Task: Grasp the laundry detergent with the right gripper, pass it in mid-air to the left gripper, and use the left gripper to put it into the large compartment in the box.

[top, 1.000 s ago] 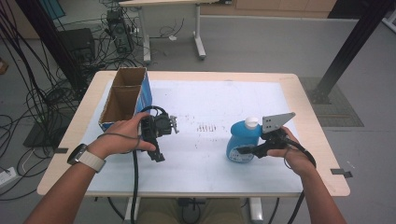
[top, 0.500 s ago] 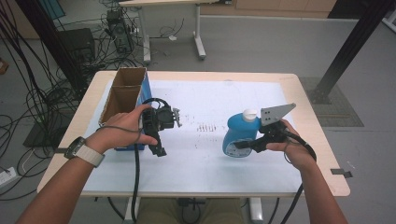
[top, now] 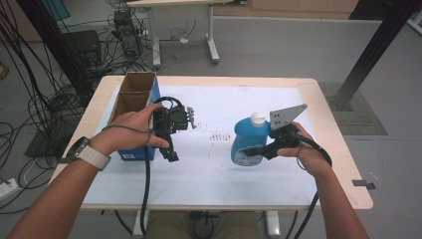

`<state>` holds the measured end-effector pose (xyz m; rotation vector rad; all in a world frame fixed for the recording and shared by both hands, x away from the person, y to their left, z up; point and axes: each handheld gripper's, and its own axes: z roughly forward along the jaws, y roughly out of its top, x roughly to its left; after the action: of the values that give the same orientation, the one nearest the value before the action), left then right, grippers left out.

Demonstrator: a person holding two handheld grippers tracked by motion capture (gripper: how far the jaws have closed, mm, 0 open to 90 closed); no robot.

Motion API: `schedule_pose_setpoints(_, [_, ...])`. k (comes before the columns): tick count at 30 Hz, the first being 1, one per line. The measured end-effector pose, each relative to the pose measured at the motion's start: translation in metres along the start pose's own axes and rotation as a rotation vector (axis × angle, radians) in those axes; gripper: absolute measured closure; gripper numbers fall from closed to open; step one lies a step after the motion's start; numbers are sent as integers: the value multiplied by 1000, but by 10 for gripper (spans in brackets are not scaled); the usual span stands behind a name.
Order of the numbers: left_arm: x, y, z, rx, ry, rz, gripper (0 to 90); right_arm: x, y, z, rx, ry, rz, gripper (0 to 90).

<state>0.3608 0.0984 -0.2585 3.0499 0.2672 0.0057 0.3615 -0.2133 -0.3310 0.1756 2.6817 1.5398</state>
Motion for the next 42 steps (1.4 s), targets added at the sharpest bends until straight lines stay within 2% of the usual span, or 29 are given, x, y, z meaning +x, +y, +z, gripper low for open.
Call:
schedule_pose_setpoints(7, [1, 3, -10, 16, 1, 5, 92, -2, 6, 8, 6, 15, 1, 434])
schedule_pose_setpoints(14, [2, 9, -21, 10, -1, 11, 93, -2, 10, 15, 10, 25, 7, 434])
schedule_pose_setpoints(25, [3, 15, -29, 20, -1, 23, 92, -1, 17, 23, 16, 38, 1, 435])
schedule_pose_setpoints(33, [4, 21, -38, 26, 7, 41, 87, -2, 22, 30, 16, 42, 2, 435])
schedule_pose_setpoints(42, [4, 28, -47, 13, 20, 67, 76, -1, 29, 35, 13, 49, -5, 435])
